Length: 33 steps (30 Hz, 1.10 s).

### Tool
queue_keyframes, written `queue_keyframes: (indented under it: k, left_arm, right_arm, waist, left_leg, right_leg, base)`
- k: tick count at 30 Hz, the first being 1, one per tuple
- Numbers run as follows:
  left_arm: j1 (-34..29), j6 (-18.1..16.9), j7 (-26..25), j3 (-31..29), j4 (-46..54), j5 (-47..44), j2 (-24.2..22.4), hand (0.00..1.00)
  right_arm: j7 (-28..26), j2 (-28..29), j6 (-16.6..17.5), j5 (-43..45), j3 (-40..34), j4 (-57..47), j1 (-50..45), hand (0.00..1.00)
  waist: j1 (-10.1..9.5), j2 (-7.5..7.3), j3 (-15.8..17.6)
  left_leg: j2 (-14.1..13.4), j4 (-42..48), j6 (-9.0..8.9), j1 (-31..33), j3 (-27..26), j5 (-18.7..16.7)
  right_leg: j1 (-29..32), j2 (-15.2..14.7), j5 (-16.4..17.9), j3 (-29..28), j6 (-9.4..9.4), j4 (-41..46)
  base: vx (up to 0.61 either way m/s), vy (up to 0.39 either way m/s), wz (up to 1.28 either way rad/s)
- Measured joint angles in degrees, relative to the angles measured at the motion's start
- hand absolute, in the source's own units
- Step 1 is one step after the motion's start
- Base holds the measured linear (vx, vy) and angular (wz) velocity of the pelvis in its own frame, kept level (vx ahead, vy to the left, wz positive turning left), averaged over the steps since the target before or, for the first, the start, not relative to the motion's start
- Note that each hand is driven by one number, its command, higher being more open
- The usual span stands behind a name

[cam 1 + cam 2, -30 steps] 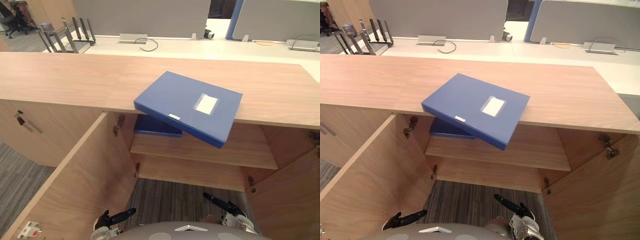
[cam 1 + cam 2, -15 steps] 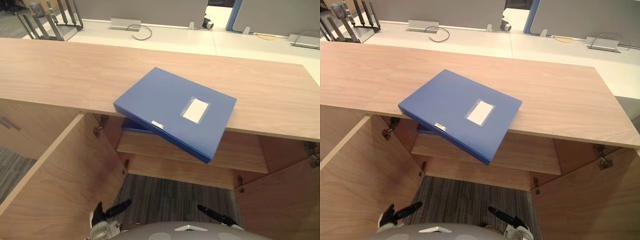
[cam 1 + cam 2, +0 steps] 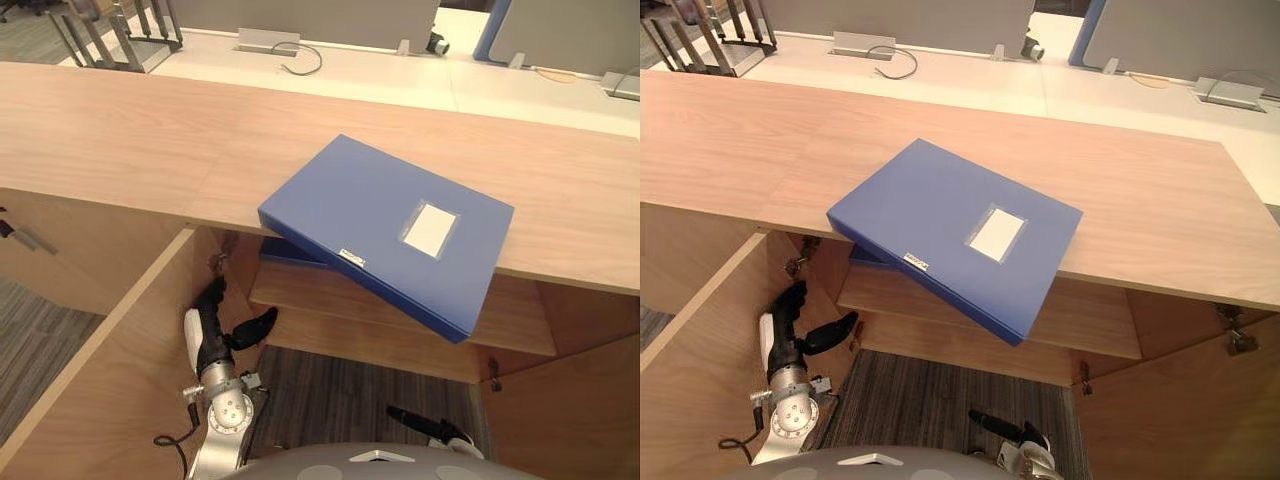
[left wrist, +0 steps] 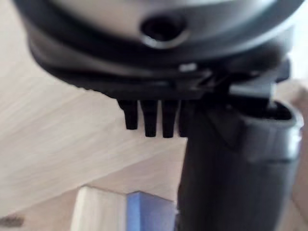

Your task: Walk over to the cabinet, pick up the folder, carry it to the office cabinet, place the folder inside the office cabinet, then close the office cabinet door

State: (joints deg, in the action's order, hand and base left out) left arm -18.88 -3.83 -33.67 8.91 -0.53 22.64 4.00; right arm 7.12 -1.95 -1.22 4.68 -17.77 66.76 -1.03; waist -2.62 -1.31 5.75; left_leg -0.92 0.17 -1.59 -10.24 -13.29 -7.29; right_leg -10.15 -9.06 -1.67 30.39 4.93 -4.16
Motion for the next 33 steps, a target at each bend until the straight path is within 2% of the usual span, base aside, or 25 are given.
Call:
queue_keyframes:
  k: [4,7,20,33]
  left_arm:
    - [0.2,-1.0,-1.0,0.9,8.3,9.6,1.6,1.00]
    - [0.0,-1.0,-1.1,0.9,8.8,9.8,1.6,1.00]
    - [-1.9,-1.6,2.1,2.0,10.2,11.0,3.7,1.00]
    - [-4.2,-3.9,8.0,2.6,10.2,4.4,3.9,1.00]
  right_arm:
    - [0.1,-1.3,0.3,-2.0,1.5,1.2,0.7,1.00]
    - [-0.2,-2.4,0.3,-2.2,3.1,2.4,1.3,1.00]
    - [-0.5,-2.4,0.3,-2.7,6.6,3.4,2.0,1.00]
    - [-0.5,-2.6,0.2,-4.3,9.8,4.5,3.0,1.00]
  waist:
    - [-0.03,1.73,-1.8]
    - [-0.10,2.81,-2.5]
    - [-0.37,2.02,-2.8]
    - [-0.47,1.85,-2.8]
  left_leg:
    - [0.0,0.0,0.00,0.8,0.2,0.0]
    - [-0.1,0.0,0.00,0.8,0.5,0.0]
    - [-0.2,0.6,0.05,0.9,1.6,0.0]
    - [-0.2,2.0,0.65,2.9,3.6,0.5]
  right_leg:
    - [0.7,0.0,0.0,0.0,-0.03,0.0]
    - [0.6,0.1,0.0,0.2,-0.03,0.0]
    - [0.1,0.1,0.1,0.9,-0.11,0.6]
    - [0.4,-0.1,0.2,2.2,-0.35,1.1]
  base:
    - [-0.01,-0.002,0.00]
    - [-0.02,-0.009,0.03]
    - [-0.04,-0.007,0.04]
    - [-0.03,-0.008,0.08]
